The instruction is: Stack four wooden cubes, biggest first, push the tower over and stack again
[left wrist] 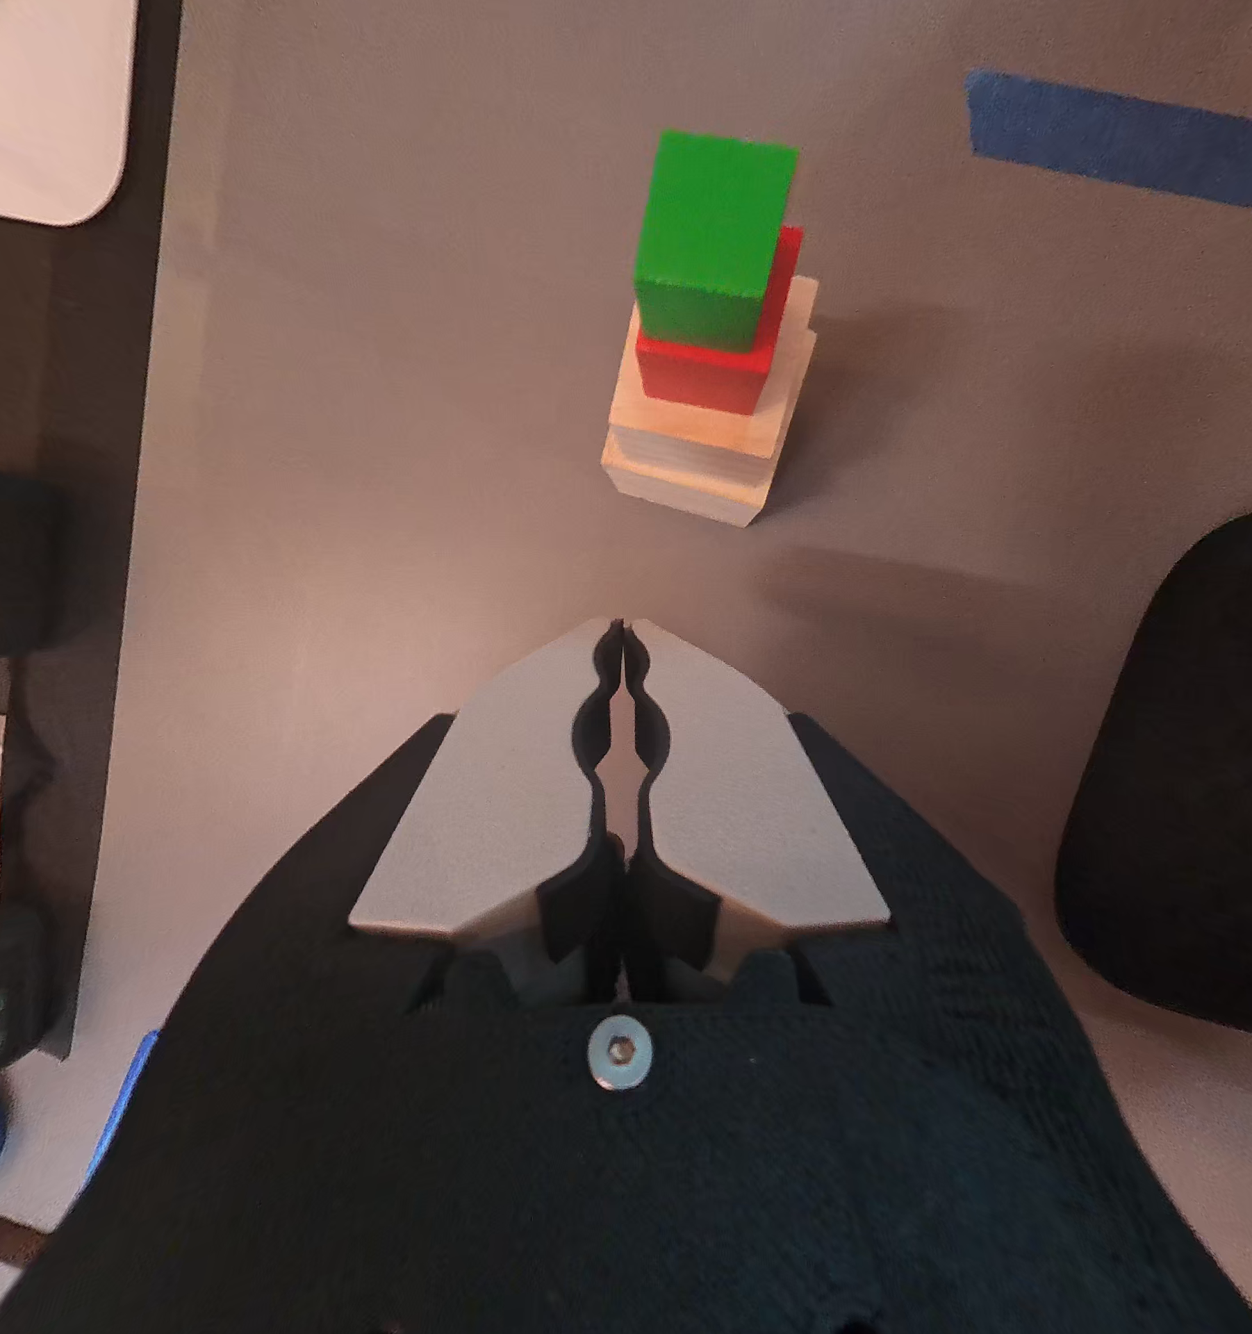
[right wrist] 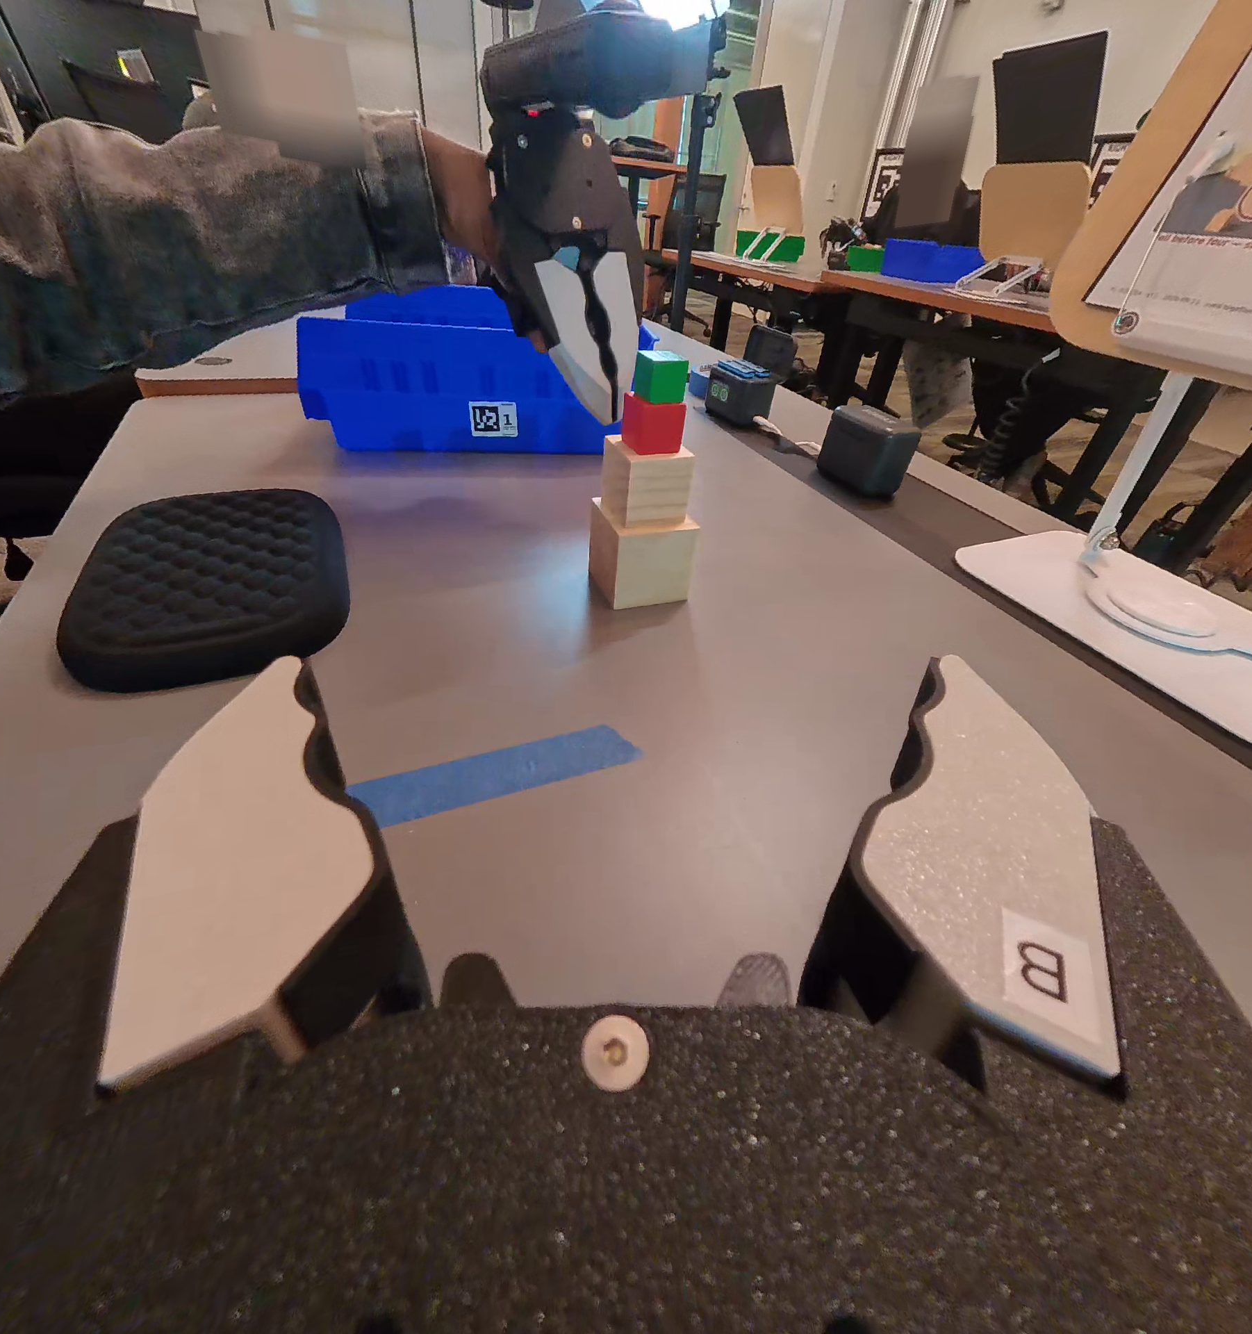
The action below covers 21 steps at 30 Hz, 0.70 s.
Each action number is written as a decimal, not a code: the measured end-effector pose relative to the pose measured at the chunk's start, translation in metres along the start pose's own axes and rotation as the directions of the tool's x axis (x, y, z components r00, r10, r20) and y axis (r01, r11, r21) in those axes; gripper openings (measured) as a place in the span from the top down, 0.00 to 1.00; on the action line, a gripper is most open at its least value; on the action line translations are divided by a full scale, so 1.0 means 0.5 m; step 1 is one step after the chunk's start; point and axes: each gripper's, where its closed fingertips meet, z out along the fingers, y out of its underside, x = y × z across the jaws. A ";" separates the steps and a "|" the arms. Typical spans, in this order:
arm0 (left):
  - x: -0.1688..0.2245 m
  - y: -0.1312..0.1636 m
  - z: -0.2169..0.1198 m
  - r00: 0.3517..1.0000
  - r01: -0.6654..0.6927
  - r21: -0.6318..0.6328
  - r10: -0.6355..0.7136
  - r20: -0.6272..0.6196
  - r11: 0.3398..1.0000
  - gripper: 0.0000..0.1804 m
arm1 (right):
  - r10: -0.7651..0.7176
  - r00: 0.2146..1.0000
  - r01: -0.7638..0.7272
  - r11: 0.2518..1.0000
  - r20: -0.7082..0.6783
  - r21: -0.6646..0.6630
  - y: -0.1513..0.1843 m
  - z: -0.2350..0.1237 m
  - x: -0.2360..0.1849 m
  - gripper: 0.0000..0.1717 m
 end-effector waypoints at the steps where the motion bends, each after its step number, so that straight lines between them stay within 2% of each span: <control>1: 0.003 -0.002 0.004 1.000 -0.004 0.000 0.004 -0.006 1.000 1.00 | 0.000 1.000 0.000 1.000 0.001 -0.001 0.000 0.000 0.000 0.14; 7: 0.018 -0.020 0.035 0.998 -0.046 -0.009 0.046 -0.047 0.999 1.00 | -0.004 1.000 0.004 1.000 0.013 -0.004 0.001 0.001 -0.005 0.14; 21: 0.041 -0.109 0.062 0.984 -0.145 0.004 0.145 -0.104 0.989 1.00 | -0.011 1.000 0.011 1.000 0.014 0.002 -0.003 -0.002 -0.006 0.14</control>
